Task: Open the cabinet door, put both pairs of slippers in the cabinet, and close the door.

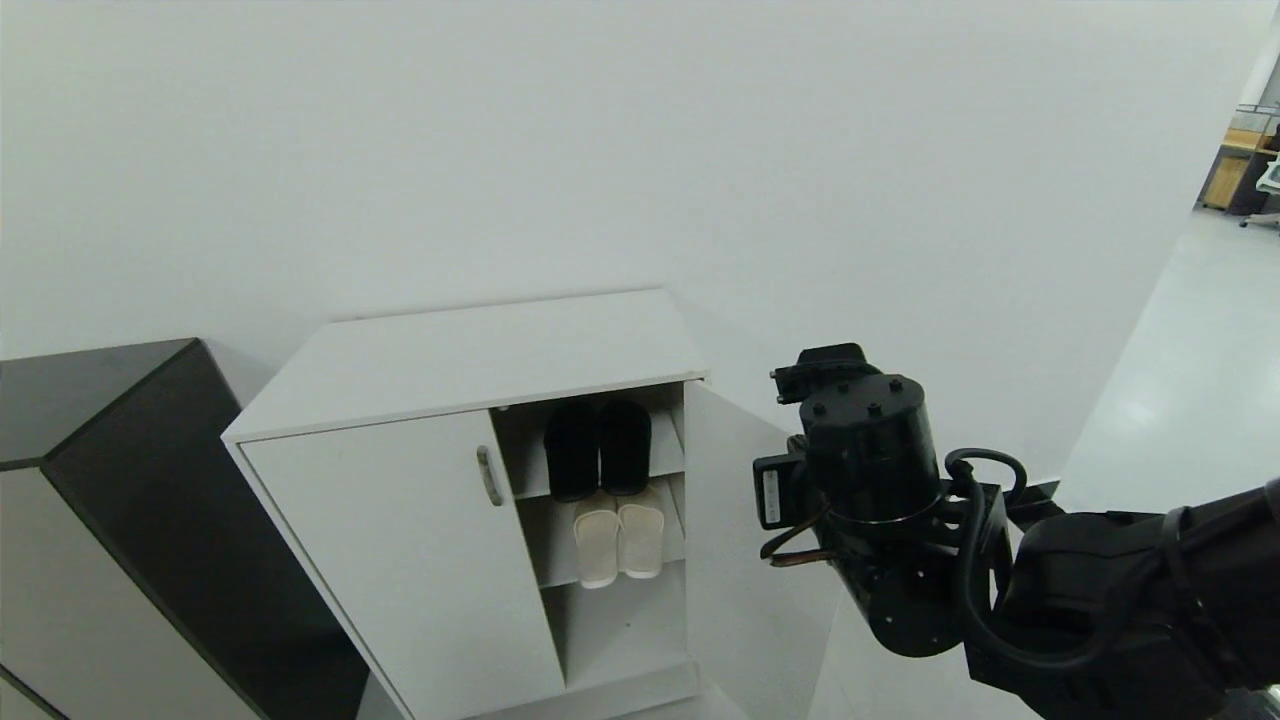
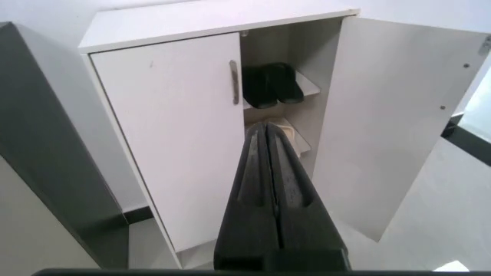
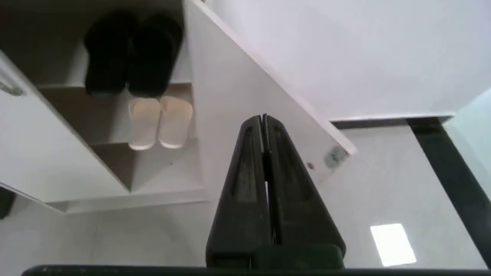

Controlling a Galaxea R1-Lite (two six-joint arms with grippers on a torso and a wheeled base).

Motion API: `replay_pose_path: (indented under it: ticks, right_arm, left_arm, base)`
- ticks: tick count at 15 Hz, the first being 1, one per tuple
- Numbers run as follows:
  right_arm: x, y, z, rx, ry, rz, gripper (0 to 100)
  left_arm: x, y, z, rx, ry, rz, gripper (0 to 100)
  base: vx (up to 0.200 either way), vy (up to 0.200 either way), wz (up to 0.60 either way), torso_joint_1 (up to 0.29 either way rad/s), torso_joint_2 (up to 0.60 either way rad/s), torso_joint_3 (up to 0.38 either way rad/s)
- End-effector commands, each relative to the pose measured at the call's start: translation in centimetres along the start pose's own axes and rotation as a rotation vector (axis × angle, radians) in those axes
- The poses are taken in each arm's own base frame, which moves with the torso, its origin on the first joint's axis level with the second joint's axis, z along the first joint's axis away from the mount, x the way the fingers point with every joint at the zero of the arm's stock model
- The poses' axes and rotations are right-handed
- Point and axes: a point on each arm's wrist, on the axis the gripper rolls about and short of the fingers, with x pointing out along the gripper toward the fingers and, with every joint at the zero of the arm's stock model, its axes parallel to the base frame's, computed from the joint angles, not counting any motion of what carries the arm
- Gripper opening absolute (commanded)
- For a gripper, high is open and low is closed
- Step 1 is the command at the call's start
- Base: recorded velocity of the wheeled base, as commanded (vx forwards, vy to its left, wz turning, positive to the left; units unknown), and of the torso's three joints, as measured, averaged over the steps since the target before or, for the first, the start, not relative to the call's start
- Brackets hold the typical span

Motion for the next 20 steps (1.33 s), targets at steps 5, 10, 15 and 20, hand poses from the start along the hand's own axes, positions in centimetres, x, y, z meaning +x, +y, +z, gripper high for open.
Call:
replay_pose_path:
  ticks: [5, 10, 15, 20]
  right_arm:
    - [1.7, -0.7, 0.2, 0.013, -0.014, -0.038, 0]
    - [6.5, -4.6, 5.0, 0.115, 0.000, -0.063, 0]
    - [12.0, -5.4, 6.6, 0.196, 0.078, -0.103, 0]
    - [15.7, -5.4, 4.2, 0.194, 0.130, -0.122, 0]
  left_arm:
    - [0.0, 0.0, 0.0, 0.001, 0.001, 0.001, 0]
    - [0.0, 0.0, 0.0, 0.001, 0.001, 0.001, 0]
    - [0.0, 0.0, 0.0, 0.001, 0.001, 0.001, 0]
    - [0.0, 0.0, 0.0, 0.002, 0.000, 0.001, 0]
  base:
    - [-0.120, 0.000, 0.00, 0.003, 0.00, -0.002]
    - [0.000, 0.000, 0.00, 0.000, 0.00, 0.000]
    - [0.000, 0.000, 0.00, 0.000, 0.00, 0.000]
    - [0.000, 0.000, 0.00, 0.000, 0.00, 0.000]
